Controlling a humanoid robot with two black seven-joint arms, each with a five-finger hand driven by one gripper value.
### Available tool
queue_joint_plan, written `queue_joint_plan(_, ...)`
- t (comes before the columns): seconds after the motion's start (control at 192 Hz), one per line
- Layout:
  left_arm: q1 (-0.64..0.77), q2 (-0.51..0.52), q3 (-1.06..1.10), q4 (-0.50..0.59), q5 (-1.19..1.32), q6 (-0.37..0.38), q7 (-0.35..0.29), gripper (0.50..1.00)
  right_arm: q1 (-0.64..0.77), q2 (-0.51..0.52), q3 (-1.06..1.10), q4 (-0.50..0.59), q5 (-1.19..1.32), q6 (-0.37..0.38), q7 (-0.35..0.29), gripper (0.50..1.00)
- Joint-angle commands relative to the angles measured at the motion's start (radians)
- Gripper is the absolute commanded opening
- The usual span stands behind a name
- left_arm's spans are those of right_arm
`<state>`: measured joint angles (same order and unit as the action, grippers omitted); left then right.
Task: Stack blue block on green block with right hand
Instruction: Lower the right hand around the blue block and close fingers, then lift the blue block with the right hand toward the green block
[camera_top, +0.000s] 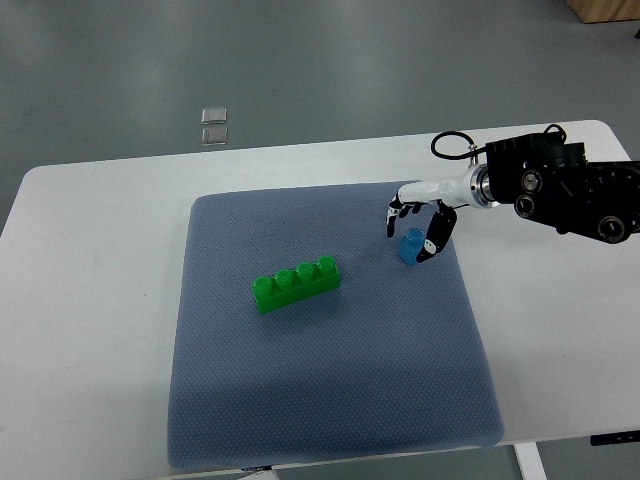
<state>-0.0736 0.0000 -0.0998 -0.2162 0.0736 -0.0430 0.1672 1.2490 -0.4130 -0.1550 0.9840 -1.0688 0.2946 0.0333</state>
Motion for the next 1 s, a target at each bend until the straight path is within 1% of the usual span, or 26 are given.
queue_joint_plan(0.0,0.0,0.0,0.0,0.0,0.0,0.0,0.0,1.0,-0.003,0.0,-0.002,-0.001,-0.002,-0.009,0.005,0.795)
queue_joint_plan(0.026,0.0,0.0,0.0,0.0,0.0,0.002,0.0,1.0,-0.003,0.0,-0.002,-0.001,-0.002,-0.011,0.007,0.782)
queue_joint_plan(0.052,0.0,0.0,0.0,0.0,0.0,0.0,0.0,1.0,-0.003,0.0,-0.002,-0.001,-0.002,-0.014,0.007,0.76)
queue_joint_plan(0.089,0.0,0.0,0.0,0.0,0.0,0.0,0.0,1.0,-0.003,0.0,-0.003,-0.001,-0.002,-0.015,0.007,0.754)
queue_joint_plan(0.11,0.0,0.0,0.0,0.0,0.0,0.0,0.0,1.0,-0.003,0.0,-0.003,-0.001,-0.002,-0.017,0.008,0.738)
queue_joint_plan(0.125,0.0,0.0,0.0,0.0,0.0,0.0,0.0,1.0,-0.003,0.0,-0.005,-0.001,-0.002,-0.017,0.008,0.713)
queue_joint_plan(0.146,0.0,0.0,0.0,0.0,0.0,0.0,0.0,1.0,-0.005,0.0,-0.006,-0.001,-0.002,-0.018,0.008,0.699)
queue_joint_plan(0.193,0.0,0.0,0.0,0.0,0.0,0.0,0.0,1.0,-0.005,0.0,-0.006,-0.001,-0.002,-0.018,0.008,0.699)
queue_joint_plan(0.198,0.0,0.0,0.0,0.0,0.0,0.0,0.0,1.0,-0.008,-0.001,-0.006,-0.001,-0.003,-0.018,0.008,0.687)
queue_joint_plan(0.219,0.0,0.0,0.0,-0.002,0.0,0.0,0.0,1.0,-0.01,-0.001,-0.006,-0.001,-0.003,-0.018,0.008,0.682)
queue_joint_plan(0.412,0.0,0.0,0.0,-0.002,0.0,0.0,0.0,1.0,-0.017,-0.004,-0.006,-0.001,-0.033,-0.018,0.028,0.682)
queue_joint_plan(0.903,0.0,0.0,0.003,-0.002,0.0,0.0,0.0,1.0,-0.026,-0.017,0.0,-0.001,-0.039,-0.018,0.034,0.682)
queue_joint_plan(0.981,0.0,0.0,0.0,-0.002,0.0,0.002,0.0,1.0,-0.026,-0.017,0.0,-0.001,-0.039,-0.018,0.034,0.686)
queue_joint_plan(0.997,0.0,0.0,0.003,-0.002,0.0,0.0,0.0,1.0,-0.025,-0.02,0.002,-0.001,-0.037,-0.017,0.034,0.695)
